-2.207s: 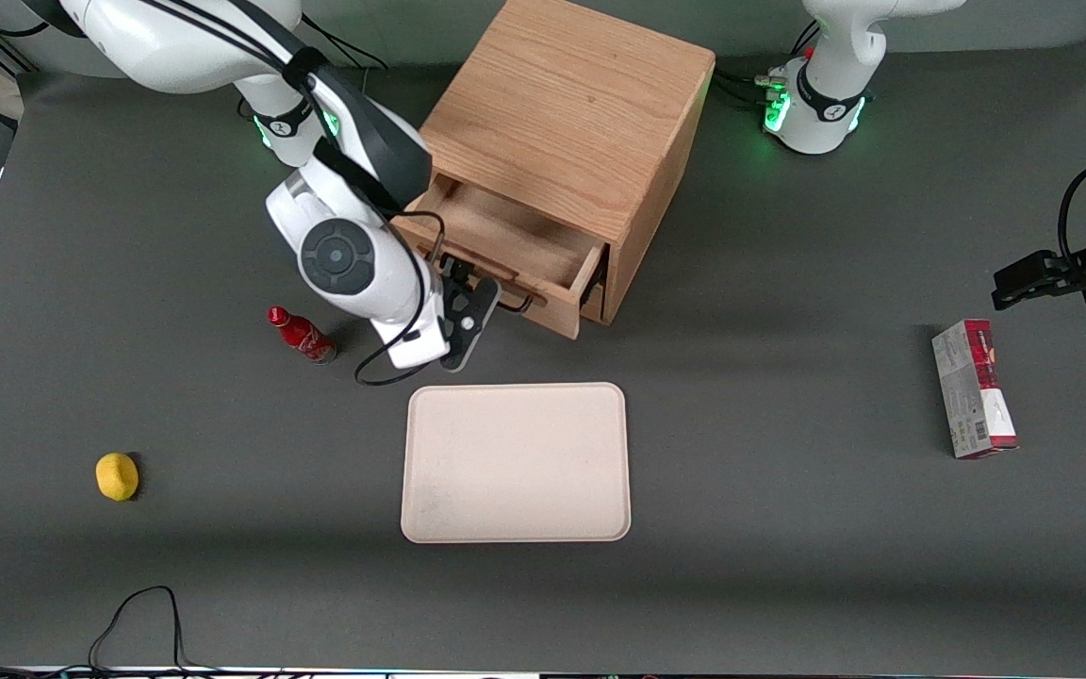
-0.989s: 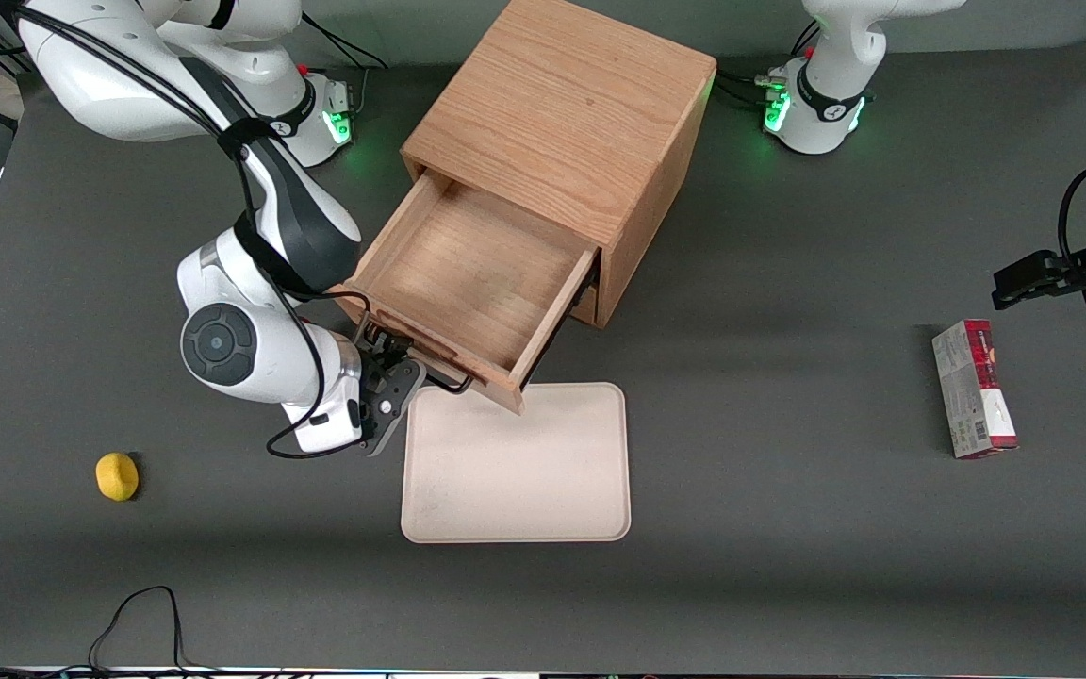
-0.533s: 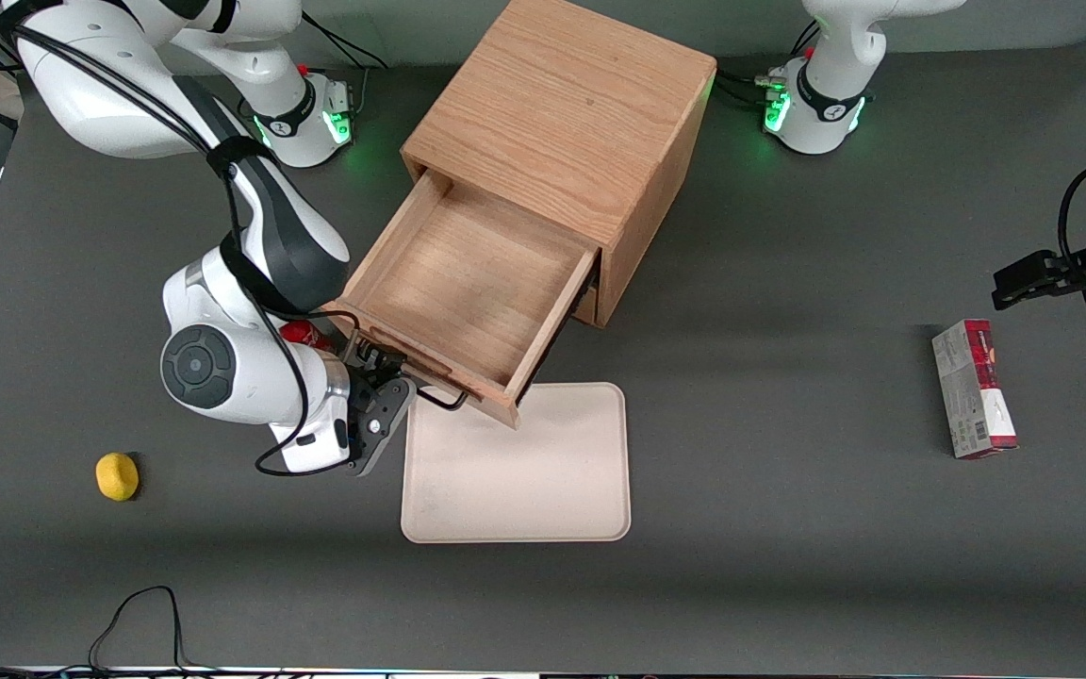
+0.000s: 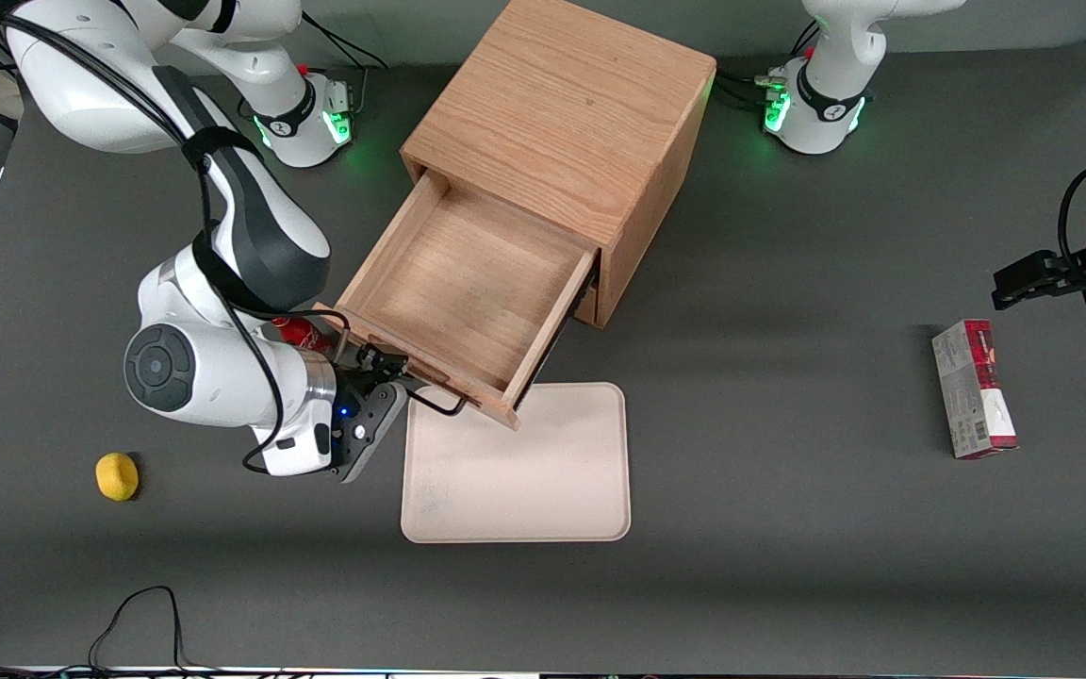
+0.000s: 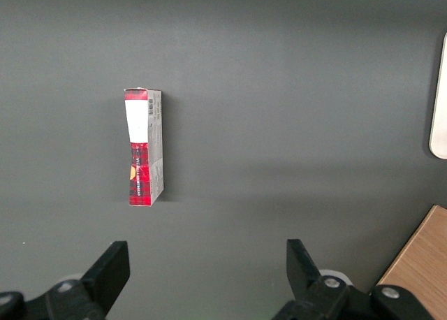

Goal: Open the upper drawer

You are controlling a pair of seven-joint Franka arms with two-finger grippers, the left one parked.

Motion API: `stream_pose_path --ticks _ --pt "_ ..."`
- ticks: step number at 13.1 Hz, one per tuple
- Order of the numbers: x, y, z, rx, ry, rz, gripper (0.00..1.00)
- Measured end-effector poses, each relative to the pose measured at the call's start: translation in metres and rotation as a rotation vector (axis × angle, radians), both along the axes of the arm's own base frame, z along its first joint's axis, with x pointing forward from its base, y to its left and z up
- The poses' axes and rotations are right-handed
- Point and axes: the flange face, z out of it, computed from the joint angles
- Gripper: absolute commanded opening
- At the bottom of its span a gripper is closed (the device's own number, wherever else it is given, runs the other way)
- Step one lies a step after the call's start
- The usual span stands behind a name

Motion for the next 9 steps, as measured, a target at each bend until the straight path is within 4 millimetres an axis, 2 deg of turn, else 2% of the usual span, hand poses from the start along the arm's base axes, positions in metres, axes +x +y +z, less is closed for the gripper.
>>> stream_pose_path --ticks 1,2,5,6,9 --pt "0.001 -0.003 0.014 0.0 -0.02 -0.008 1.0" --pt "0.004 -0.012 0.04 -0.006 -0.058 -0.041 1.0" --pt "-0.001 -0.074 0.121 -0.088 -0.111 -0.266 1.0" --pt "-0.007 -0.096 0.138 -0.124 -0.092 -0.344 1.0" --pt "-0.028 -0.154 0.167 -0.226 -0.01 -0.6 1.0"
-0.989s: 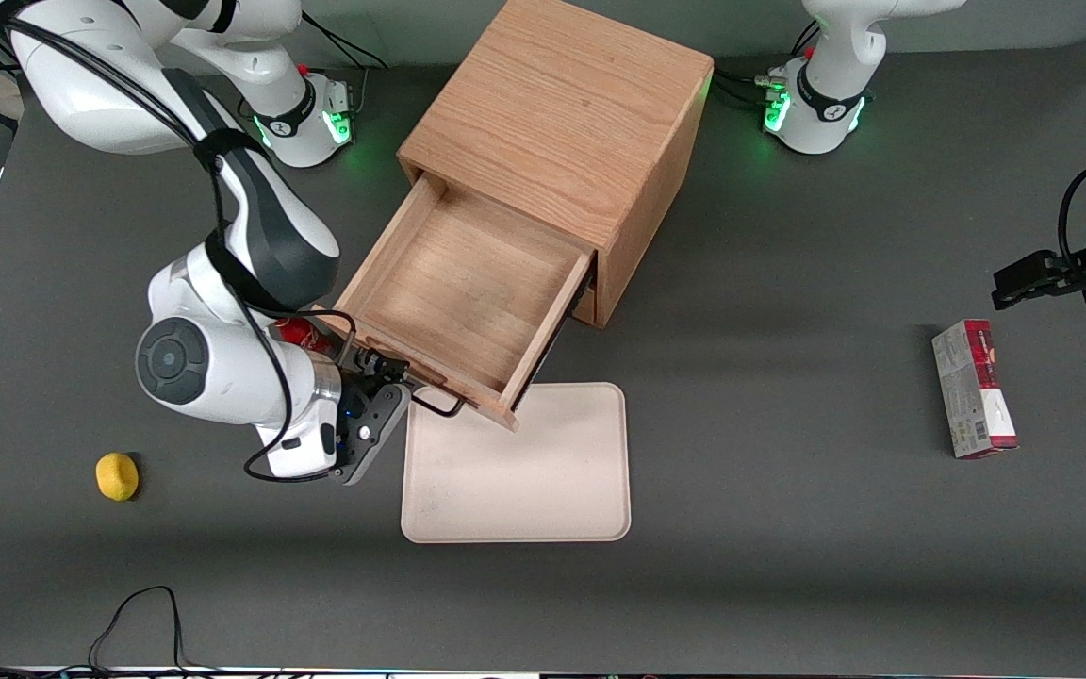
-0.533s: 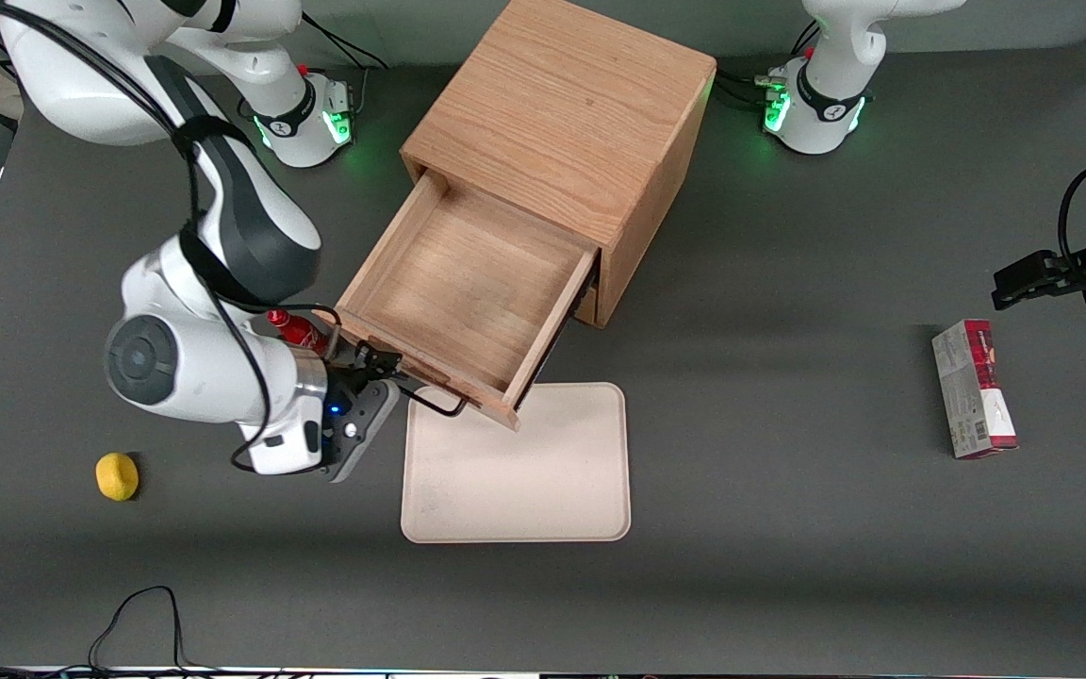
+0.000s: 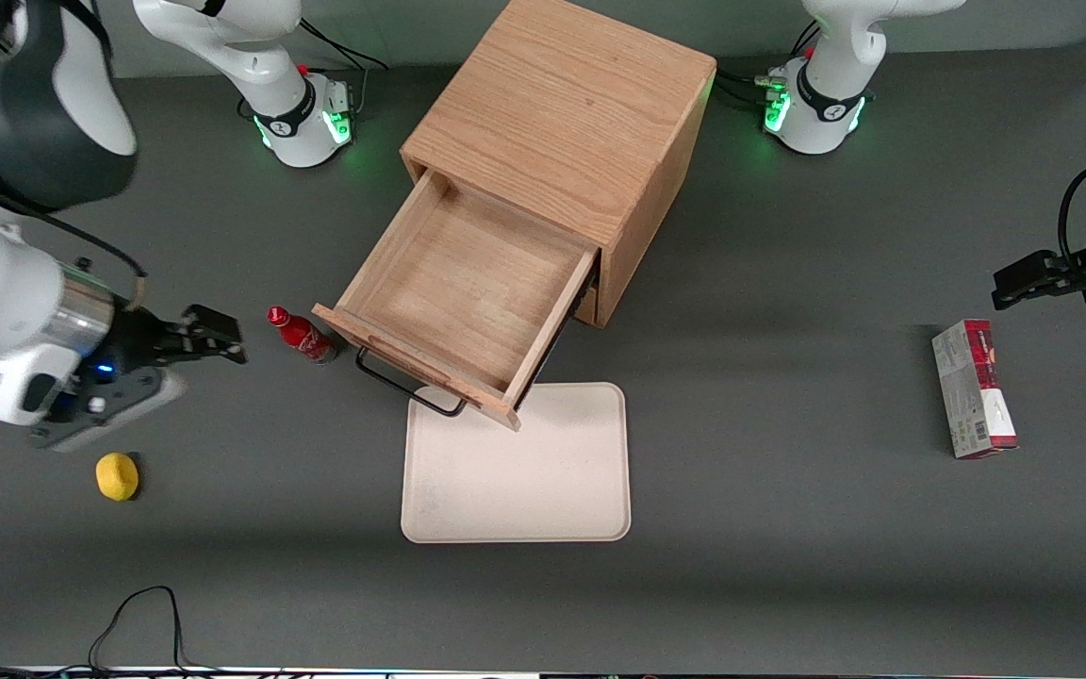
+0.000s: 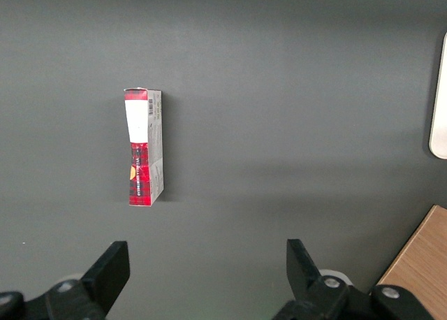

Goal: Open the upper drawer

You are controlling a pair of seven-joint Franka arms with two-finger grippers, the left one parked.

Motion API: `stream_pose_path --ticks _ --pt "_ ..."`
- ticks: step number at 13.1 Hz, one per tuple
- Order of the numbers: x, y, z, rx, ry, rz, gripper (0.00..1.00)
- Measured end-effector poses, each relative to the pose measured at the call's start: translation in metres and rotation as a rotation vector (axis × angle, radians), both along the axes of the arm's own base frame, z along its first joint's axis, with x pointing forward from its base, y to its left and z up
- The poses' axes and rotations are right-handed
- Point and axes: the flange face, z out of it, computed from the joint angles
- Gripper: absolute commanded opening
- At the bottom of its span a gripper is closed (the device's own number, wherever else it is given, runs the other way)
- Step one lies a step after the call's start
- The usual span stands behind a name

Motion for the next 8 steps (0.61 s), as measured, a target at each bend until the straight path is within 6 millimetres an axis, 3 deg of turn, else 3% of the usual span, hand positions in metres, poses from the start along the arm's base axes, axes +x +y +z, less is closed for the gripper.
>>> stream_pose_path --ticks 4,7,8 --pt "-0.05 -0.055 0.007 -0.043 0.005 -0.212 1.0" --pt "-0.116 -0.061 0.011 -0.051 -0.009 -0.243 1.0" --pt "-0.129 -0.061 0.015 -0.053 -0.013 -0.253 1.0"
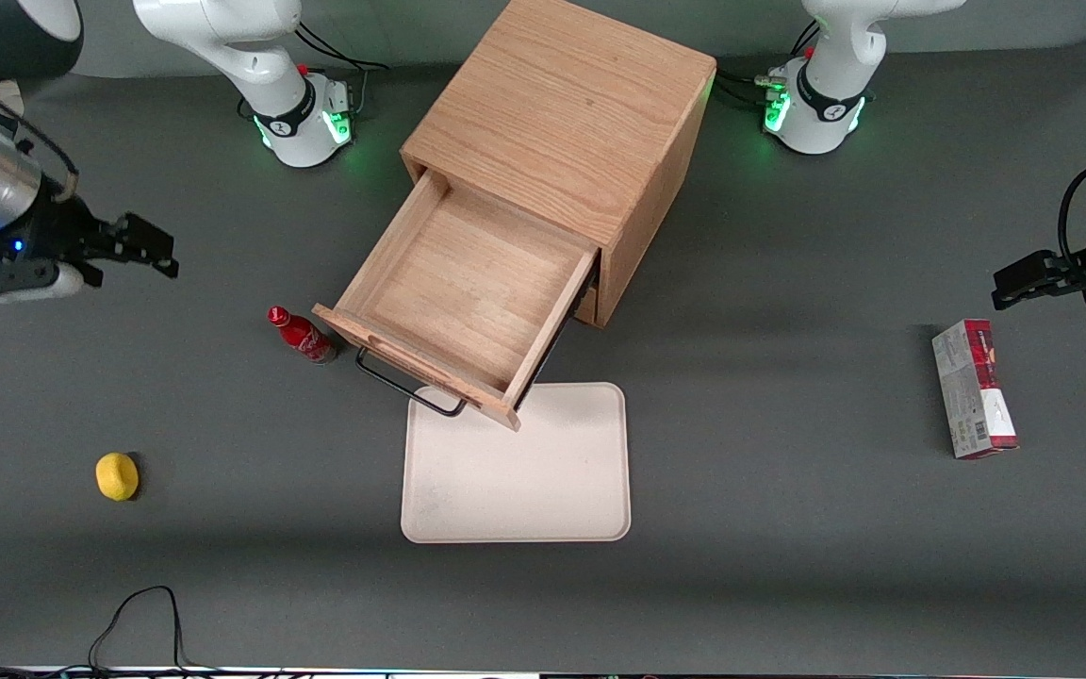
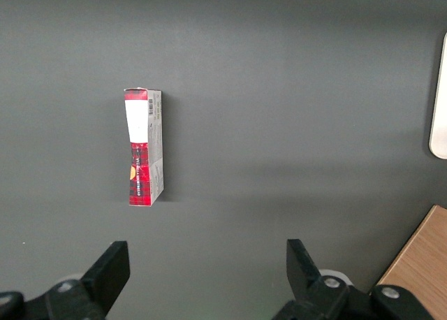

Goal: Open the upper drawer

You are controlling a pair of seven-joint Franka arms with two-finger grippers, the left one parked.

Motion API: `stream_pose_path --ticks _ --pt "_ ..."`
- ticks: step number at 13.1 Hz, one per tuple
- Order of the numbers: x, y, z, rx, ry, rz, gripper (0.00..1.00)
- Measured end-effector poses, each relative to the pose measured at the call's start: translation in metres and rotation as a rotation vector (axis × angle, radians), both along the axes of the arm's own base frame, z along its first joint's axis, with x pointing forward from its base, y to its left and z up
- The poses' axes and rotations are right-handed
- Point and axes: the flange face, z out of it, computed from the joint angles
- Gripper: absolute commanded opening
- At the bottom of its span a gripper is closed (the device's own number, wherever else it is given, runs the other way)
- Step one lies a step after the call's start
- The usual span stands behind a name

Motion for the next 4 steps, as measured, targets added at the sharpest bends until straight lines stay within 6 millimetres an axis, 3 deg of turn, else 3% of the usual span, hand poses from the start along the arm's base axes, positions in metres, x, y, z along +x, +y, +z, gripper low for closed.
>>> stream_pose_path --ticks 4 --pt "-0.0068 -0.0092 -0.0019 0.0 0.005 -0.038 1.0"
